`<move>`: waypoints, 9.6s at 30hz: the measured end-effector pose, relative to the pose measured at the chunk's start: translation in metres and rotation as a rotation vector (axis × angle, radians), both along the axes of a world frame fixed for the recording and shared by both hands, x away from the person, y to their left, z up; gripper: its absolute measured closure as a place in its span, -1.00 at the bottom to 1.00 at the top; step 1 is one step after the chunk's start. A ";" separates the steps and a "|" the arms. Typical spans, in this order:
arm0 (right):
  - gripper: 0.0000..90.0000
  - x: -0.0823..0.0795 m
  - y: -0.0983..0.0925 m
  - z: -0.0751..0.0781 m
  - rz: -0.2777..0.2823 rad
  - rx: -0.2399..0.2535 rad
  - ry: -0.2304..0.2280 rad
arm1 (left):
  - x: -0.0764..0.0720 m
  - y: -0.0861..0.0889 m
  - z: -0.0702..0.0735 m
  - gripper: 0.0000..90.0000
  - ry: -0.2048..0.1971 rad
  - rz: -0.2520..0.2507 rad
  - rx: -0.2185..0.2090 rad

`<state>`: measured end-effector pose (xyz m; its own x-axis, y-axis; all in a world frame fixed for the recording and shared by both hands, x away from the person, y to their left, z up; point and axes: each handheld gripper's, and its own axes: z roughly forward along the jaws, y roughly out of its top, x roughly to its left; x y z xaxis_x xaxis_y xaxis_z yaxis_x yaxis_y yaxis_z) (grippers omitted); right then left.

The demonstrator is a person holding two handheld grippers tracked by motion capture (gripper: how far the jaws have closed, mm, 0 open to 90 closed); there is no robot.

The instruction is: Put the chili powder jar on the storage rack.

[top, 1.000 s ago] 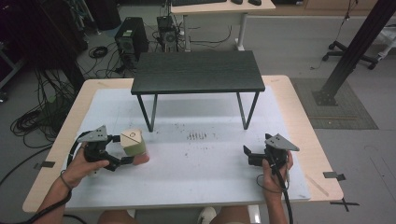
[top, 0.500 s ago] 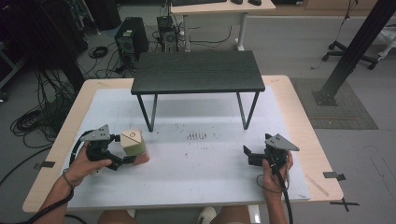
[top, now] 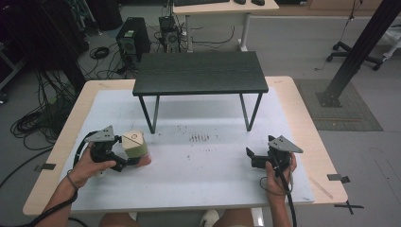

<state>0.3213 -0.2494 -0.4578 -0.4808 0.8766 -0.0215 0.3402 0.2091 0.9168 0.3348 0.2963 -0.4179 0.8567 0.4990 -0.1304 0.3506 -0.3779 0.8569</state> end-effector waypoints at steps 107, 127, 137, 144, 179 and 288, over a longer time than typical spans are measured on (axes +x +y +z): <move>-0.97 0.001 0.000 -0.001 0.006 -0.005 0.013 | 0.003 -0.018 -0.002 -0.99 0.001 -0.022 -0.007; -0.97 0.001 0.001 -0.001 0.007 -0.005 0.015 | 0.004 -0.017 -0.004 -0.98 0.006 -0.017 -0.004; -0.97 0.001 0.001 -0.001 0.007 -0.008 0.015 | 0.005 -0.017 -0.003 -0.98 0.002 -0.017 -0.005; -0.97 0.001 0.001 -0.001 0.006 -0.010 0.017 | 0.004 -0.016 -0.004 -0.98 0.000 -0.012 -0.011; -0.97 0.001 0.001 -0.001 0.008 -0.015 0.020 | 0.003 -0.014 -0.007 -0.85 -0.014 -0.008 -0.010; -0.97 0.003 0.003 -0.002 0.018 -0.027 0.035 | 0.001 -0.010 -0.010 -0.39 -0.070 0.029 -0.011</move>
<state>0.3240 -0.2467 -0.4599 -0.4975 0.8670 -0.0278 0.3682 0.2400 0.8982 0.3356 0.2866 -0.4283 0.8489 0.5230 -0.0765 0.3007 -0.3588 0.8836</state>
